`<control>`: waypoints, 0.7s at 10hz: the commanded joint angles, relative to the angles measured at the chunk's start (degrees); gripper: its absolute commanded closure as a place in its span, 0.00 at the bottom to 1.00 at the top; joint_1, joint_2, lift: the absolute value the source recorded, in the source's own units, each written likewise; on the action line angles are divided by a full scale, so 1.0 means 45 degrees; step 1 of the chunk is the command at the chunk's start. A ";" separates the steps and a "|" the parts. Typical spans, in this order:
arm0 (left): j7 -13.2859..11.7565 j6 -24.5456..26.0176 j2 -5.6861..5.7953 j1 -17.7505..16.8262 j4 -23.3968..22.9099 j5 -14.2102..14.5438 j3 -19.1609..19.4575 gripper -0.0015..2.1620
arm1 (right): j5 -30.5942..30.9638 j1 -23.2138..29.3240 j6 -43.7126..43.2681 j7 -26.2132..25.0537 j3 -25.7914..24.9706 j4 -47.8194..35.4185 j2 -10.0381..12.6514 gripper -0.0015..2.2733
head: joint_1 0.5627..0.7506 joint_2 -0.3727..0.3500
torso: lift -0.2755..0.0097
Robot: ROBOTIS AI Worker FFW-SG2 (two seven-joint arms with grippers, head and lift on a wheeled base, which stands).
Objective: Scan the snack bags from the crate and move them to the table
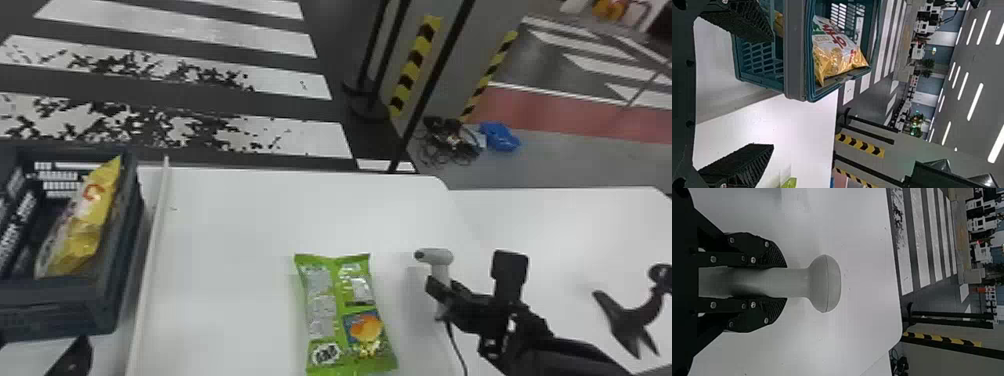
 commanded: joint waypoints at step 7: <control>0.0066 0.0053 -0.0095 -0.0117 -0.0021 -0.0145 -0.0187 0.02 | 0.0288 -0.0368 -0.0630 0.0014 0.0282 0.0995 -0.0150 0.31 | 0.70 0.08 | 0.63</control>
